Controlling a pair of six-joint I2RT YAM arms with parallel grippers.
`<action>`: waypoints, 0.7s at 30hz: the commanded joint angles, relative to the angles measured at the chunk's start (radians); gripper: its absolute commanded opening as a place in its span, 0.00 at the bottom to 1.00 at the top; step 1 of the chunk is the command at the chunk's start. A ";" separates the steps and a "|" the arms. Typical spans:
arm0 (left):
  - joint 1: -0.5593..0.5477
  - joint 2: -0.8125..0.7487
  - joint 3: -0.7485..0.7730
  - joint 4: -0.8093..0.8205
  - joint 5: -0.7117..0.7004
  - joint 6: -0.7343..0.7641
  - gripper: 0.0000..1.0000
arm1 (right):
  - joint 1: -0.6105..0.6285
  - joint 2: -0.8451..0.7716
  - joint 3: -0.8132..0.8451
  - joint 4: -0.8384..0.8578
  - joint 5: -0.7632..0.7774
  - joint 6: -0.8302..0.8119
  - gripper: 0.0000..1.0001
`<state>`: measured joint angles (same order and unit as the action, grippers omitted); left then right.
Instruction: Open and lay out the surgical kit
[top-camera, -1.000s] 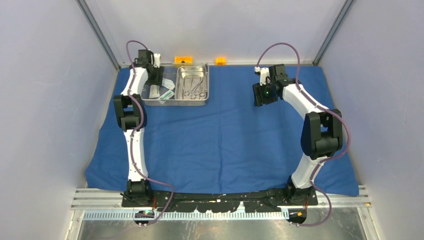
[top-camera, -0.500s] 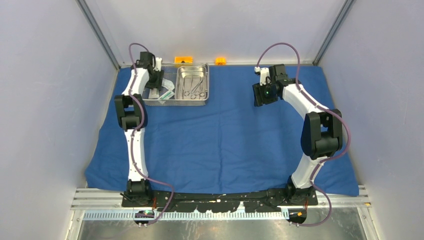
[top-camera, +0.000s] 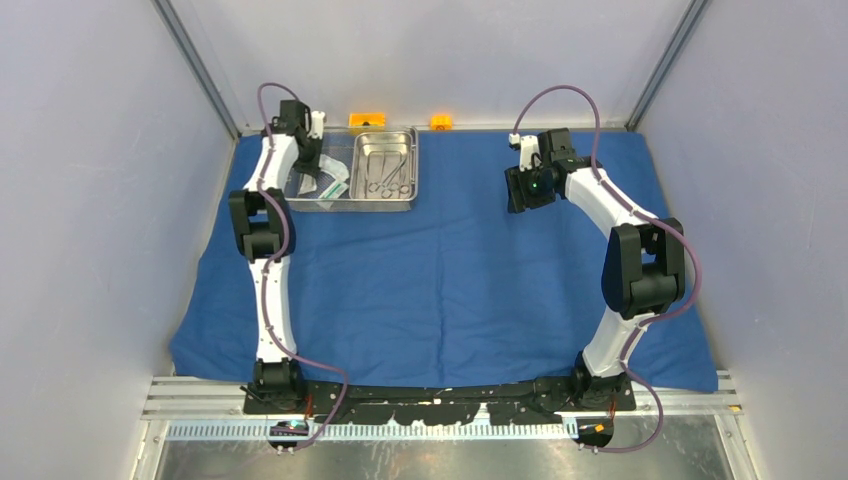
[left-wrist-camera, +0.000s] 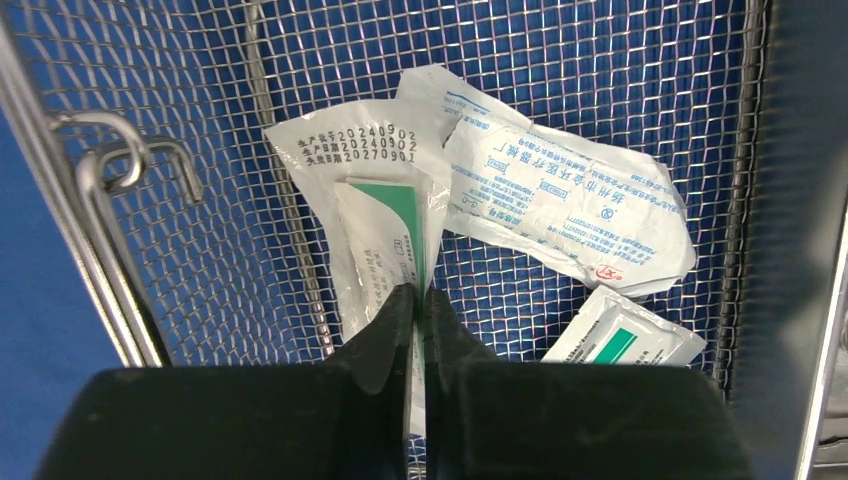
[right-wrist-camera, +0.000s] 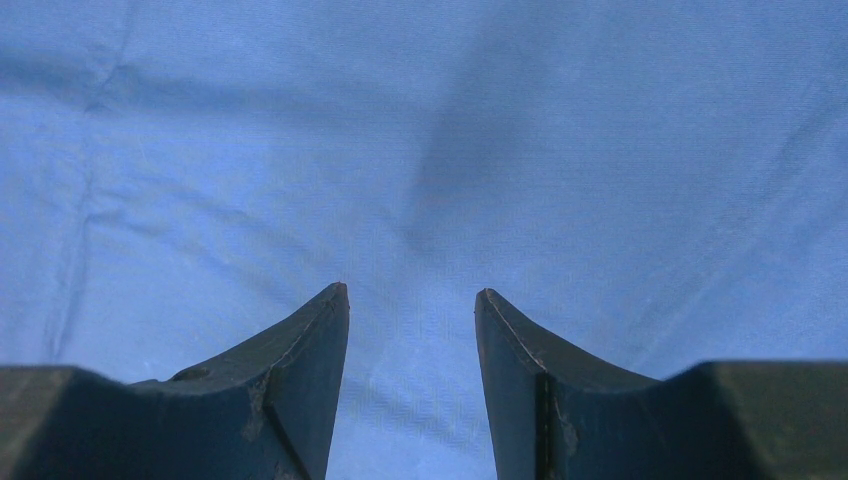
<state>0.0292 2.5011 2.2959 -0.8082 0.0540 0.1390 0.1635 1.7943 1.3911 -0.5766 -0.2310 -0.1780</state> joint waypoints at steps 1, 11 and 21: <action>0.008 -0.042 0.014 -0.034 0.050 -0.012 0.00 | 0.000 -0.016 0.007 0.004 -0.017 -0.005 0.55; 0.006 -0.219 -0.040 -0.014 0.119 -0.053 0.00 | 0.001 -0.027 0.009 0.002 -0.027 -0.004 0.55; -0.007 -0.513 -0.296 -0.076 0.091 0.014 0.00 | 0.001 -0.042 0.011 0.001 -0.044 -0.001 0.54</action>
<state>0.0269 2.1612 2.1391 -0.8272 0.1551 0.1104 0.1635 1.7943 1.3911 -0.5781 -0.2501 -0.1776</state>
